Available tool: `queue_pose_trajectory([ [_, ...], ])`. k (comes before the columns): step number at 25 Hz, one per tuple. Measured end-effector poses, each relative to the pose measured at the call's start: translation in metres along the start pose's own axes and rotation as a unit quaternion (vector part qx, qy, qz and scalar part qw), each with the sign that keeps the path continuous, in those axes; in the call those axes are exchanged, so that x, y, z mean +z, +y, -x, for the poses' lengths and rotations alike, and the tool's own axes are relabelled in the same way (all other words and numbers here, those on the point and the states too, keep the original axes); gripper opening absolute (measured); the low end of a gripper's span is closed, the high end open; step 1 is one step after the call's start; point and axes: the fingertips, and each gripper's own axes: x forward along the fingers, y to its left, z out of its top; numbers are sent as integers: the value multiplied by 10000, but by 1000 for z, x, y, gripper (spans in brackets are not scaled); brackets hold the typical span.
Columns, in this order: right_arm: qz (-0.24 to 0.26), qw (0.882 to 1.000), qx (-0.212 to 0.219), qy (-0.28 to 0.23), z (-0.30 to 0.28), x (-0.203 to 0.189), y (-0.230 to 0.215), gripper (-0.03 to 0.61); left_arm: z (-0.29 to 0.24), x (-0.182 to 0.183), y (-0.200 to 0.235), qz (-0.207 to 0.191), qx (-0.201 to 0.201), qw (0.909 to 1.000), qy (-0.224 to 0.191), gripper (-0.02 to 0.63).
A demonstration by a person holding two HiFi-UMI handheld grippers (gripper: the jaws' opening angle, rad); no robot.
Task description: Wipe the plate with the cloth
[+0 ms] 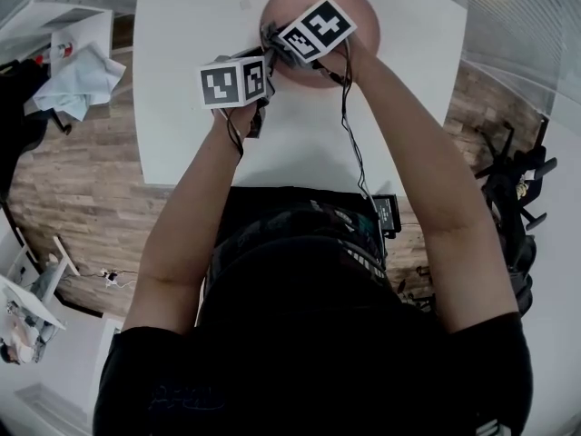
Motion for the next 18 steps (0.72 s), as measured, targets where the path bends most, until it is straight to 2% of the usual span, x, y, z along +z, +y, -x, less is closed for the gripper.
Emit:
queue_pose_trajectory([
  [10,-78,9996,144,216,8,-40,17,38,-3,4,1,200,73,9997,-117,75],
  [13,-64,9987,261,426,11,-58,23,38,-4,8,3,236,84,9995,-173,67],
  [18,380,9932,192,1083,25,-92,24,38,-5,13,2,170,169,9996,-177,58],
])
